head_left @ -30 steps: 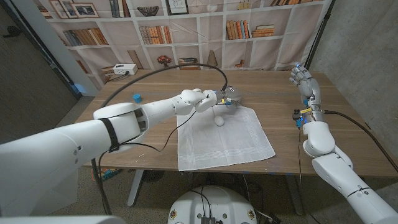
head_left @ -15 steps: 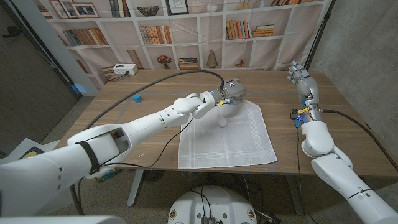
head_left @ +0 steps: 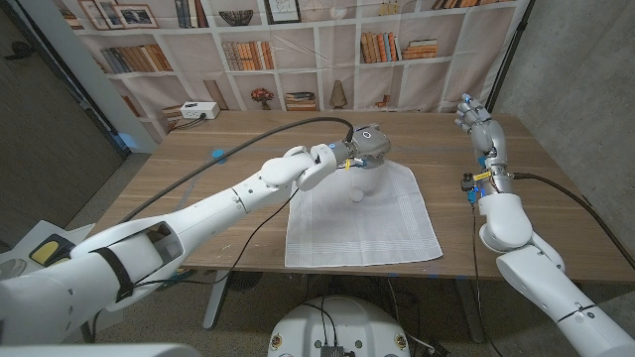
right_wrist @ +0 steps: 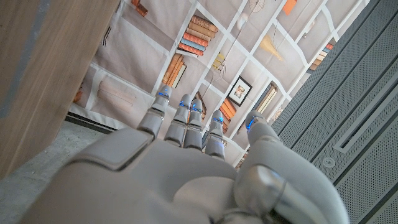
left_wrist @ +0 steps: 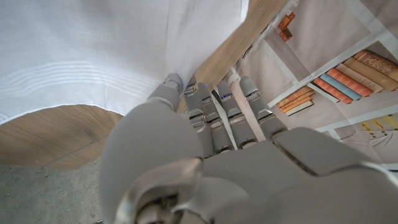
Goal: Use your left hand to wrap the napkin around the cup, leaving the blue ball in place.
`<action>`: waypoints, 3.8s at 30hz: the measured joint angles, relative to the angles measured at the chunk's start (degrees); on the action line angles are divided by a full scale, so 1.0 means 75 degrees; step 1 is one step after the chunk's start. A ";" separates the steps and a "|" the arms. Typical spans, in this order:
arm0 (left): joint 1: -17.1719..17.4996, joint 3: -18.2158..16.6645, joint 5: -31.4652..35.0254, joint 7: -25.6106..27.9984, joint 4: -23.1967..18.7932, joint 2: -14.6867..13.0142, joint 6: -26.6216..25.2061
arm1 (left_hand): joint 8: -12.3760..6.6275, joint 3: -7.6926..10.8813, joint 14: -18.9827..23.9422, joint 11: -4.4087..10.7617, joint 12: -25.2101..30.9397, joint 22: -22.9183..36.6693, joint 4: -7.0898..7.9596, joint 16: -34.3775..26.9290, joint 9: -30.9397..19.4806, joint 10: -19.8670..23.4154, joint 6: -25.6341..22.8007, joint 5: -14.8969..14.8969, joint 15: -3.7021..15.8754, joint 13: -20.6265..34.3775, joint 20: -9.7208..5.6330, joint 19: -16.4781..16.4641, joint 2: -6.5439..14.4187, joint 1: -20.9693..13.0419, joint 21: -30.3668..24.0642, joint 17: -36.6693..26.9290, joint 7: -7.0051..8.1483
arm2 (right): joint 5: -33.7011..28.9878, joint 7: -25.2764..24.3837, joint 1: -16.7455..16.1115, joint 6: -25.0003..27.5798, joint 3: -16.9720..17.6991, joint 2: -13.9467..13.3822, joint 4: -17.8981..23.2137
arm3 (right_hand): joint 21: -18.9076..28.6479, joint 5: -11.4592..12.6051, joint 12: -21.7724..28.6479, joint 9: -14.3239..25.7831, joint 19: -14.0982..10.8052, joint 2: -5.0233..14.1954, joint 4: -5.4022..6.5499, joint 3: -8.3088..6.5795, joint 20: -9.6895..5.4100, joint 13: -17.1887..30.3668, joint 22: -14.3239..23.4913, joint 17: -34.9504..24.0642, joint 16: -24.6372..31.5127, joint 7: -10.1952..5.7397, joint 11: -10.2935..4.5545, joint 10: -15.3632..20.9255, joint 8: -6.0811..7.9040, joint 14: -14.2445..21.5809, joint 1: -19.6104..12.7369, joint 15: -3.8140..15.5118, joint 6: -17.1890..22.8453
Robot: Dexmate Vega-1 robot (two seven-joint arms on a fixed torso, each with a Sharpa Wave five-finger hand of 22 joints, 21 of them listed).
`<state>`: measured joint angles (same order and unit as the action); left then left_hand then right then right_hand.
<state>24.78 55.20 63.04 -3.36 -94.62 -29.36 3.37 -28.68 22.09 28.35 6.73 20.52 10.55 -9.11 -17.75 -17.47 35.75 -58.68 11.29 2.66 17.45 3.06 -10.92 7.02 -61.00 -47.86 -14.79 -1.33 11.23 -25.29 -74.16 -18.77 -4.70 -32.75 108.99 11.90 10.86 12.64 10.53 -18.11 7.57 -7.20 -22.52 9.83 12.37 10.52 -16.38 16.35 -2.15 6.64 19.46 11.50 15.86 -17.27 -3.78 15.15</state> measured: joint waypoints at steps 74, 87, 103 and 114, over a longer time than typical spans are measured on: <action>0.0753 -0.1548 -0.2054 -0.6629 -0.2188 -0.0386 0.1009 | 0.0727 -0.1244 -0.1156 -0.0532 -0.0467 -0.0003 0.0994 0.0452 0.0363 -0.0992 0.0497 -0.0062 -0.0041 0.0156 0.0271 0.0922 -0.0484 0.2626 0.0593 0.0225 -0.0461 | -0.0291 -0.0150 -0.0290 -0.0250 -0.0100 0.0106 0.0367 | 0.0060 0.0000 -0.0059 0.0000 -0.0042 0.0013 0.0106 0.0106 0.0042 0.0000 0.0000 0.0003 0.0000 -0.0028 0.0000 0.0000 -0.0043 0.0082 0.0095 0.0001 -0.0028; 0.0822 -0.1442 -0.1381 -0.6809 -0.2880 -0.0692 0.1253 | 0.1147 -0.1159 -0.1957 -0.0188 -0.0811 0.0037 0.0316 0.0714 0.0273 -0.1955 0.2072 -0.0035 -0.0049 0.0270 0.0188 0.1368 -0.0741 0.1988 0.0937 0.0091 0.0561 | -0.0362 -0.0218 -0.0355 -0.0173 -0.0097 0.0144 0.0490 | 0.0060 0.0000 -0.0059 0.0000 -0.0041 -0.0017 0.0116 0.0116 0.0042 0.0000 0.0000 -0.0036 0.0000 -0.0028 0.0000 0.0000 -0.0043 0.0081 0.0126 0.0001 -0.0028; 0.1681 -0.1419 0.0598 -0.6080 -0.3856 -0.1188 0.1757 | 0.1650 -0.1254 -0.3028 -0.0248 -0.1099 0.0036 0.0221 0.0887 0.0286 -0.3367 0.3834 -0.0001 -0.0338 0.0390 0.0390 0.2075 -0.0781 0.1948 0.1287 -0.0106 0.1171 | -0.0440 -0.0322 -0.0470 -0.0379 -0.0155 0.0266 0.0405 | 0.0060 0.0000 -0.0059 0.0000 -0.0041 0.0048 0.0115 0.0115 0.0041 0.0000 0.0000 -0.0034 0.0000 -0.0028 0.0000 0.0000 -0.0042 0.0081 0.0189 0.0001 -0.0028; 0.2413 -0.1494 0.2106 -0.5445 -0.4546 -0.1579 0.2028 | 0.1647 -0.1499 -0.3479 -0.0319 -0.1155 0.0101 0.0215 0.0887 0.0153 -0.3952 0.4243 0.0051 -0.0492 0.0459 0.0547 0.2376 -0.1119 0.2205 0.1442 -0.0142 0.1032 | -0.0482 -0.0390 -0.0619 -0.0518 -0.0183 0.0340 0.0361 | 0.0059 0.0000 -0.0059 0.0000 -0.0041 0.0039 0.0115 0.0115 0.0041 0.0000 0.0000 -0.0034 0.0000 -0.0027 0.0001 -0.0001 -0.0042 0.0123 0.0180 -0.0041 -0.0028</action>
<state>42.88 44.00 78.84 -44.19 -128.71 -41.20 18.59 -16.33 10.85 2.26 4.34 11.86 11.30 -7.50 -11.09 -16.32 6.12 -26.85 11.67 -1.04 20.89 7.17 6.90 -1.37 -44.47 -37.04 -15.86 6.41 7.61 -28.21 -78.81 -22.66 -6.07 -30.20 111.69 12.34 10.86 12.20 10.53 -18.42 7.86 -6.34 -21.65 10.14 12.37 10.52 -16.63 16.35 -2.35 6.65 19.46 11.18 16.78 -15.92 -4.08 14.94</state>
